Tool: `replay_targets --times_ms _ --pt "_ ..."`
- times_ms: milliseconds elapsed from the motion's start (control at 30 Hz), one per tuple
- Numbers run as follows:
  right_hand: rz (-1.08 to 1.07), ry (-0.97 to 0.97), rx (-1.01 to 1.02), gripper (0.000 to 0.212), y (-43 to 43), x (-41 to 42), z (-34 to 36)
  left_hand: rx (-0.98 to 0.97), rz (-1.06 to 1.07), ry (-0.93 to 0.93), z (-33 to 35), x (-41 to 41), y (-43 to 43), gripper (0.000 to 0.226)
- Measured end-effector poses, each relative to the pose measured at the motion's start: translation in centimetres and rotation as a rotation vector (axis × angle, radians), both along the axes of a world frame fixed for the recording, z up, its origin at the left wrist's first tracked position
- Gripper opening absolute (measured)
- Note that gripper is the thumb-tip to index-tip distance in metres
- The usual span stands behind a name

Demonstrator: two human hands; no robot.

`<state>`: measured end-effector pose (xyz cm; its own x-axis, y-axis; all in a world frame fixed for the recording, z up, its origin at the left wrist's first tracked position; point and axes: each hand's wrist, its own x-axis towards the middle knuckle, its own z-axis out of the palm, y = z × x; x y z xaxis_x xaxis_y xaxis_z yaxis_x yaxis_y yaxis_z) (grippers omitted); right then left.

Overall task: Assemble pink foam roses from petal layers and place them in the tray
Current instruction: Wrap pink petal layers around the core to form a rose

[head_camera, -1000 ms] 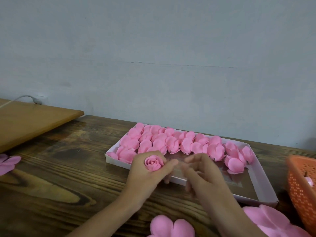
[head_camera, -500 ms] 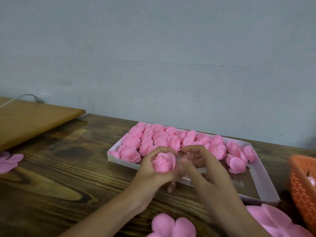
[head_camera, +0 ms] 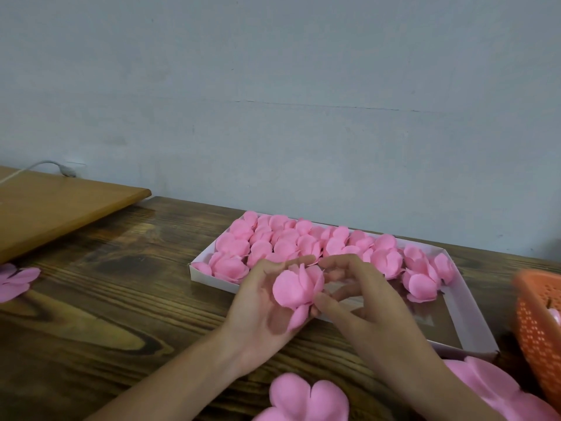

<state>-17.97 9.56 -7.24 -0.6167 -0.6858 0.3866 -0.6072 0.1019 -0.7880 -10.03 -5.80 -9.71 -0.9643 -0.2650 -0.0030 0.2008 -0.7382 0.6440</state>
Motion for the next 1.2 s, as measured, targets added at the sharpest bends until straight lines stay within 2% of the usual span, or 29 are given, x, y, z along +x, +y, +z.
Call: replay_targets --times_ms 100,200,300,467,533,733,867,1033,1100,1200 --pt "-0.009 0.084 0.034 0.044 0.1 0.1 -0.2 -0.045 0.003 0.026 -0.1 0.0 -0.1 0.055" --pt "-0.018 0.136 0.037 0.048 -0.1 0.1 -0.1 -0.166 0.030 0.043 -0.4 -0.4 -0.1 0.047" --pt "0.001 0.019 -0.019 0.045 -0.1 -0.4 -0.2 -0.274 0.112 0.048 -0.7 -0.7 -0.2 0.054" --pt "0.059 -0.180 -0.032 0.025 -0.3 -0.8 -0.5 -0.479 0.156 0.008 -1.1 -0.5 0.0 0.064" --pt "0.043 -0.138 -0.022 0.017 -0.3 -0.9 -0.8 -0.574 0.168 -0.009 -1.3 -0.4 0.2 0.067" --pt "-0.058 0.071 -0.010 0.020 0.0 -0.7 -0.7 -0.736 0.164 -0.019 -0.8 -0.1 0.6 0.073" --pt "-0.090 0.186 0.015 0.021 0.2 -0.5 -0.4 -0.764 0.140 -0.026 -0.8 0.1 0.6 0.076" --pt "-0.055 0.364 0.117 0.043 0.2 -0.6 0.1 -0.753 0.096 -0.041 -1.0 0.0 0.8 0.071" --pt "-0.040 0.414 0.169 0.051 0.3 -0.6 0.1 -0.720 0.075 -0.048 -1.1 -0.1 0.8 0.069" --pt "-0.046 0.452 0.187 0.050 0.3 -0.6 0.1 -0.588 0.035 0.002 -1.0 -0.2 0.7 0.058"
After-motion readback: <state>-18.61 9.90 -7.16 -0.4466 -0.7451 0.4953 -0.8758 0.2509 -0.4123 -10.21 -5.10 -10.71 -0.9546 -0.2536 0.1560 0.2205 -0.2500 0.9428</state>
